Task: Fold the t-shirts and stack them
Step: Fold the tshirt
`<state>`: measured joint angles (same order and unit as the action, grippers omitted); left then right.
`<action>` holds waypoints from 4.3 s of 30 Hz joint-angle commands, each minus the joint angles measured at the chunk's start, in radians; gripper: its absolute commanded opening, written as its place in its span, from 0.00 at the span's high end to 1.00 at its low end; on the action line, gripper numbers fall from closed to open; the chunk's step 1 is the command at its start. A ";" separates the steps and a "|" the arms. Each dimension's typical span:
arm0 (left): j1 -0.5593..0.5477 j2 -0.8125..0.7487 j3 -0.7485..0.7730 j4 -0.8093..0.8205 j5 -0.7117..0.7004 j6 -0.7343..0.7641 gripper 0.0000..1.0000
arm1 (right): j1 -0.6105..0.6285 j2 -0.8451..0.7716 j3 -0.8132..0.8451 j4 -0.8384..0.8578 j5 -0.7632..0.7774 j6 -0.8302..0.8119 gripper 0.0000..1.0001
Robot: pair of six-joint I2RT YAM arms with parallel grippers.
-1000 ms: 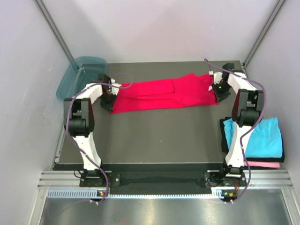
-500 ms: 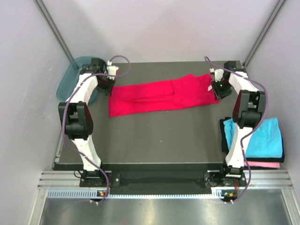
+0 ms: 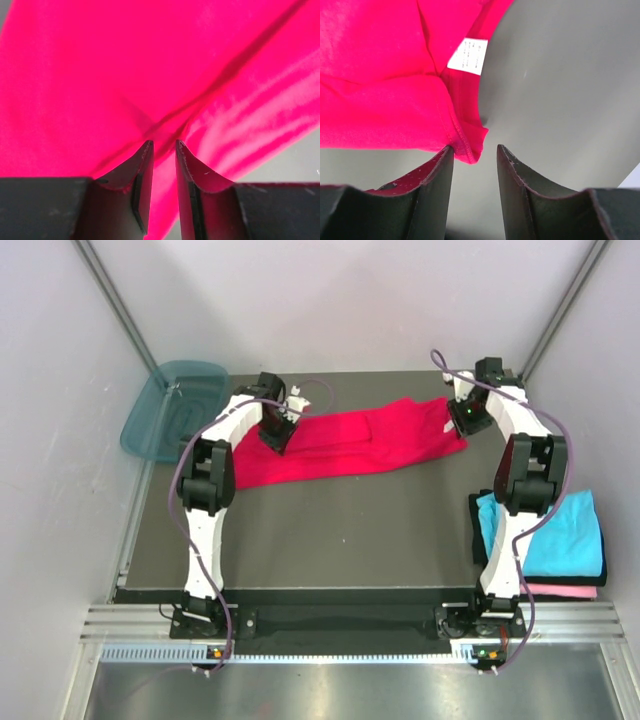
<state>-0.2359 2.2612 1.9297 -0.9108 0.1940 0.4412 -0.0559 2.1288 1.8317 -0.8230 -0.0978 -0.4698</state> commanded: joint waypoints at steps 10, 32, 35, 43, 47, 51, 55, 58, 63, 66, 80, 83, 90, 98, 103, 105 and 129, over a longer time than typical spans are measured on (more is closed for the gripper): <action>0.023 0.020 0.121 -0.003 0.030 -0.004 0.70 | -0.018 -0.171 -0.075 0.010 0.052 -0.029 0.58; 0.007 -0.015 0.167 -0.051 0.142 0.001 0.70 | -0.009 0.002 0.003 -0.036 -0.258 -0.012 0.55; 0.003 0.000 0.167 -0.080 0.165 0.008 0.70 | -0.007 0.029 0.011 -0.034 -0.253 -0.010 0.55; -0.003 0.058 0.181 -0.100 0.188 0.008 0.69 | -0.007 0.036 -0.003 -0.034 -0.244 -0.016 0.55; -0.009 0.086 0.201 -0.106 0.196 0.005 0.69 | -0.009 0.039 -0.017 -0.034 -0.244 -0.012 0.55; -0.014 0.103 0.210 -0.106 0.188 0.005 0.69 | -0.009 0.042 -0.022 -0.031 -0.246 -0.007 0.55; -0.014 0.119 0.222 -0.105 0.185 0.007 0.69 | -0.009 0.043 -0.015 -0.028 -0.249 -0.003 0.55; -0.014 0.132 0.232 -0.108 0.200 0.004 0.69 | -0.009 0.045 -0.014 -0.030 -0.246 -0.004 0.55; -0.017 0.126 0.245 -0.115 0.216 -0.001 0.70 | -0.009 0.043 -0.015 -0.030 -0.244 -0.007 0.55; -0.017 0.106 0.244 -0.103 0.214 -0.007 0.70 | -0.009 0.043 -0.017 -0.028 -0.244 -0.006 0.55; -0.017 0.133 0.302 -0.201 0.262 -0.001 0.69 | -0.007 0.056 -0.009 -0.025 -0.252 0.003 0.55; -0.017 0.149 0.305 -0.212 0.265 -0.001 0.69 | -0.005 0.060 -0.003 -0.025 -0.250 0.005 0.55; -0.017 0.176 0.302 -0.217 0.269 -0.001 0.68 | -0.004 0.060 0.005 -0.024 -0.247 0.003 0.55; -0.017 0.208 0.314 -0.212 0.260 -0.001 0.67 | -0.001 0.059 0.001 -0.025 -0.247 0.003 0.56; -0.014 0.204 0.322 -0.201 0.255 -0.010 0.73 | -0.001 0.059 0.001 -0.025 -0.246 0.002 0.56; -0.013 0.198 0.324 -0.185 0.254 -0.012 0.76 | -0.001 0.057 0.001 -0.025 -0.247 0.002 0.56; 0.000 0.173 0.367 -0.085 0.160 -0.056 1.00 | 0.005 0.060 0.006 -0.016 -0.250 0.010 0.57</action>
<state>-0.2436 2.4638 2.2536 -1.0451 0.3862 0.3920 -0.0631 2.1971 1.7958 -0.8589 -0.3264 -0.4675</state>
